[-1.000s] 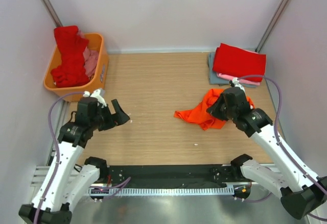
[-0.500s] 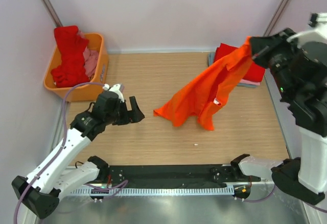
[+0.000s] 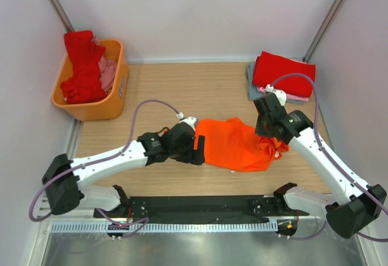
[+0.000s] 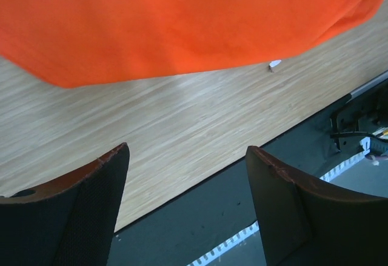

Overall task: Fold and stack the t-shirts
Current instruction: Move the tshirt to the center of the board, then flatten the tshirt out

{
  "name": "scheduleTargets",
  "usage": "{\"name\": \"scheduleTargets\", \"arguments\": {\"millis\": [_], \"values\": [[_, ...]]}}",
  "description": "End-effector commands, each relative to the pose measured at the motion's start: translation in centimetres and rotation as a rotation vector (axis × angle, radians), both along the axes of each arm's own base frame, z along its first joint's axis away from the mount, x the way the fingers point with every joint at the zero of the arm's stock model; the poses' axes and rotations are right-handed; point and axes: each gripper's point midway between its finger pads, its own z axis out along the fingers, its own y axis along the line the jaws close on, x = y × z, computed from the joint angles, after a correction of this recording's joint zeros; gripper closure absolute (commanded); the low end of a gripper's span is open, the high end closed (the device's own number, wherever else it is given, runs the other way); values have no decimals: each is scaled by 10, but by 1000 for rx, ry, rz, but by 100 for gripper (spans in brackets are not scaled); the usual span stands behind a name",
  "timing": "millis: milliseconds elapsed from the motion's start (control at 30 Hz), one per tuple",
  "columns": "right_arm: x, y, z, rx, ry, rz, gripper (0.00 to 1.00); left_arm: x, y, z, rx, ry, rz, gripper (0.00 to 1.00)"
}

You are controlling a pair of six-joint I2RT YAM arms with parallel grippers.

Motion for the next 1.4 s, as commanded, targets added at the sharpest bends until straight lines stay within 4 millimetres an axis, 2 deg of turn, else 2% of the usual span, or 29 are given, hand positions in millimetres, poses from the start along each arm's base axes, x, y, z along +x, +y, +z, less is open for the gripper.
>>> {"name": "scheduleTargets", "arguments": {"millis": [0,67,100,133,200,233,300,533,733,900,1033,1167,1233,1267,1333,1367], "values": [[-1,0,23,89,-104,-20,99,8,-47,13,-92,-58,-7,23],[3,0,34,95,-131,-18,99,0,-64,8,-87,-48,-39,23],[5,0,37,84,-135,-7,99,-1,-68,-3,-50,-40,-39,20],[6,0,41,82,-141,-5,99,2,-71,-4,-29,-73,-20,15],[8,-1,52,82,-165,-6,99,7,-67,-11,5,-92,23,2],[8,-2,56,81,-177,-4,99,9,-63,-21,36,-95,39,1],[7,-2,60,87,-191,-3,99,16,-55,-32,81,-118,80,0],[-3,-5,55,96,-182,5,99,14,-42,-75,148,-62,166,0],[-9,-2,51,116,-170,22,99,34,-42,-91,196,-147,205,0],[-15,-6,47,106,-164,20,99,42,-43,-117,273,-146,226,7],[-18,-8,44,103,-159,21,99,48,-48,-123,285,-154,241,12],[-20,-9,37,96,-145,23,99,57,-54,-124,271,-165,250,34],[-21,-8,36,99,-143,24,99,61,-57,-122,268,-175,246,64],[-21,-8,35,99,-141,25,99,62,-58,-119,267,-180,244,97],[-23,-9,35,100,-139,24,99,62,-59,-111,263,-184,227,100],[-23,-10,38,97,-147,21,99,59,-61,-95,236,-187,216,100]]}}
